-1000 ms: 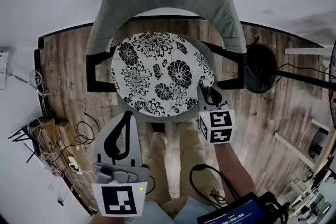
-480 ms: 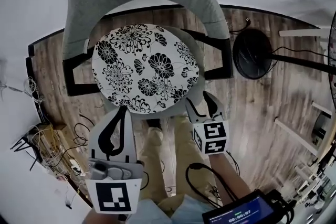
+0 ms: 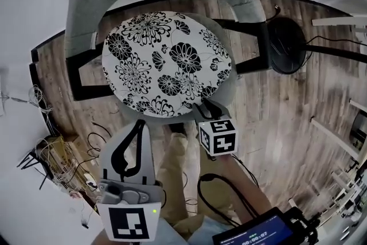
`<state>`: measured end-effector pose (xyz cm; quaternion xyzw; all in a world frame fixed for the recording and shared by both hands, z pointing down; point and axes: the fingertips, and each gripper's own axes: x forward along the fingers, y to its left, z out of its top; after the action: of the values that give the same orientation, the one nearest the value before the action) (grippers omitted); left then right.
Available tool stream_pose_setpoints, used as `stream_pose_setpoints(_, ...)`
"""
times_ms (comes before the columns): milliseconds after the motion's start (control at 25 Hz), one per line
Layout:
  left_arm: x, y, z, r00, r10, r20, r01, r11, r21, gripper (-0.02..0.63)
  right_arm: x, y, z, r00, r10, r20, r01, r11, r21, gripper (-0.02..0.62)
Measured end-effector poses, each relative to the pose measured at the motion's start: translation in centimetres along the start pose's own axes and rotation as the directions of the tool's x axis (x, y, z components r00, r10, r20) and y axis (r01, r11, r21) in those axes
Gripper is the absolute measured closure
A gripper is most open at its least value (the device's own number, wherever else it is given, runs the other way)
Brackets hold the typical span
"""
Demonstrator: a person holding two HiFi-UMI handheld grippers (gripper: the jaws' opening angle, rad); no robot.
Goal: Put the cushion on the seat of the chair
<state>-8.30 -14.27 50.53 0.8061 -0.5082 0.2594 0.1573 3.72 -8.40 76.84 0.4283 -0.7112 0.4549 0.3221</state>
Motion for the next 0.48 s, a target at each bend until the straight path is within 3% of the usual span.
stream_pose_setpoints(80, -0.5, 0.3, -0.8, 1.0, 0.003, -0.012, -0.003, 1.0, 0.0, 0.597, 0.6, -0.4, -0.2, 0.999, -0.037, 0.003, 0.037, 0.999, 0.007, 0.449)
stream_pose_setpoints(200, -0.8, 1.4, -1.6, 1.0, 0.021, -0.016, -0.021, 1.0, -0.016, 0.597, 1.3, -0.3, -0.1, 0.994, -0.112, 0.006, 0.112, 0.988, -0.103, 0.466)
stream_pose_setpoints(320, -0.9, 2.0, -2.1, 1.0, 0.026, -0.016, -0.026, 0.999, -0.028, 0.597, 1.1, 0.6, 0.3, 0.989, -0.144, 0.016, 0.144, 0.966, -0.216, 0.57)
stream_pose_setpoints(480, -1.5, 2.6, -2.0, 1.0, 0.02, -0.01, -0.02, 0.999, -0.03, 0.597, 0.3, 2.2, -0.8, 0.991, -0.13, -0.009, 0.126, 0.976, -0.179, 0.571)
